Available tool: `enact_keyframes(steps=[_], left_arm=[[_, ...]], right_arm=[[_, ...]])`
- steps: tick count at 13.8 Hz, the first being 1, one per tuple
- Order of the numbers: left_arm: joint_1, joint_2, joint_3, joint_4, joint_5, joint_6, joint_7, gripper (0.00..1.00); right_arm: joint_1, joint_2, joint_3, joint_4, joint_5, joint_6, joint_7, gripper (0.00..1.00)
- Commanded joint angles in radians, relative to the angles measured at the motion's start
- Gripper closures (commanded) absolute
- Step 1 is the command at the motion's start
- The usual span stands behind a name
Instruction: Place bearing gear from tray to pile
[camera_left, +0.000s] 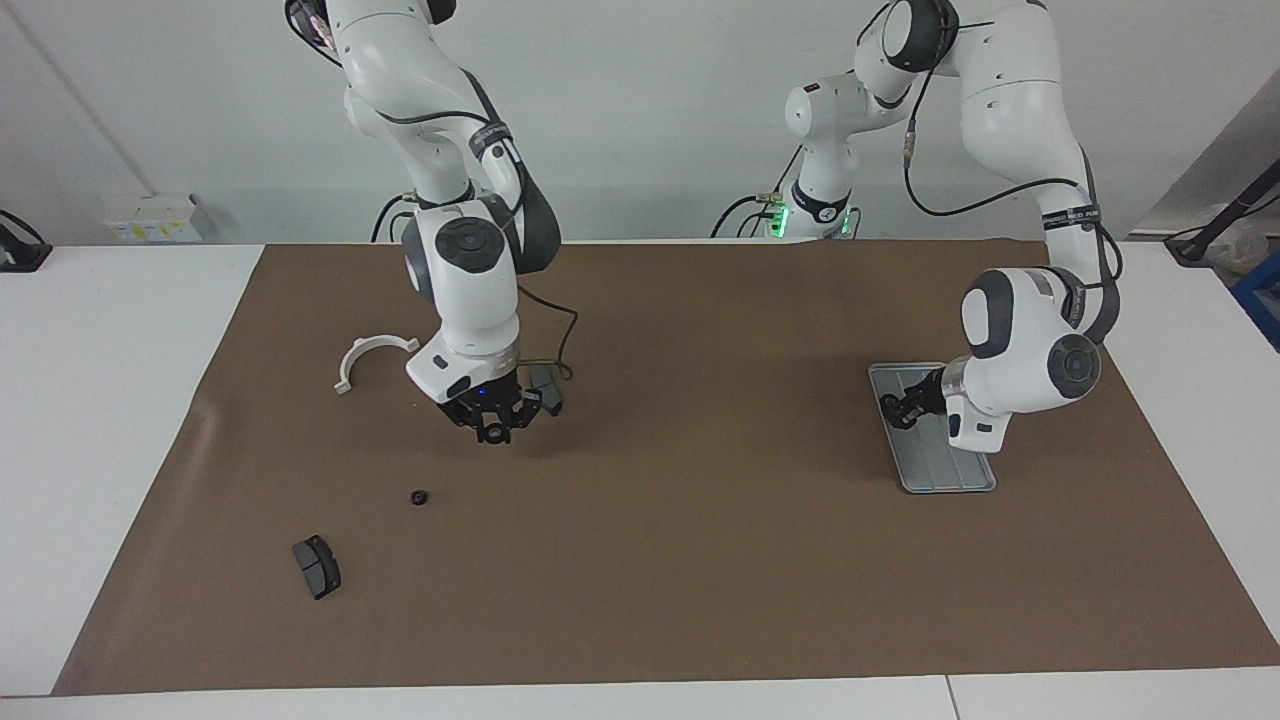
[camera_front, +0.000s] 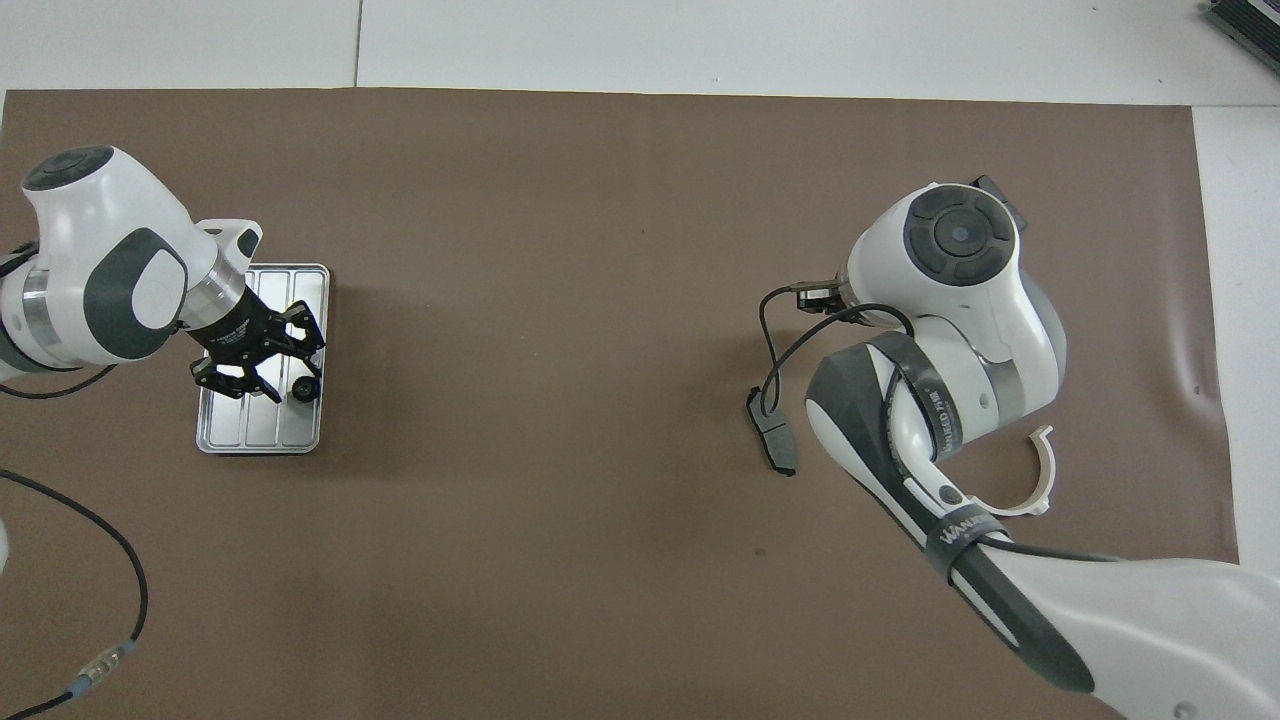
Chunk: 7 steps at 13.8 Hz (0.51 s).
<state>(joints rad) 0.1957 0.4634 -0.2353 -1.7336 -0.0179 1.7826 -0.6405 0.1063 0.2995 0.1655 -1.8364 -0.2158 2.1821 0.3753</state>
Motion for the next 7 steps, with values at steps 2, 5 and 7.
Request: enact_keyframes(steps=[2,5,7], left_arm=[[-0.016,-0.006,0.004,-0.049,0.009,0.044,-0.109,0.43],[-0.015,-0.006,0.004,-0.058,0.009,0.060,-0.163,0.42],[-0.015,-0.006,0.004,-0.072,0.009,0.081,-0.201,0.42]], right_arm=[[-0.132,-0.057,0.014,-0.122,0.050,0.088,-0.192,1.00],[-0.240,-0.051,0.014,-0.188,0.052,0.166,-0.356,1.00],[-0.295,-0.045,0.015,-0.196,0.052,0.179,-0.426,1.00]])
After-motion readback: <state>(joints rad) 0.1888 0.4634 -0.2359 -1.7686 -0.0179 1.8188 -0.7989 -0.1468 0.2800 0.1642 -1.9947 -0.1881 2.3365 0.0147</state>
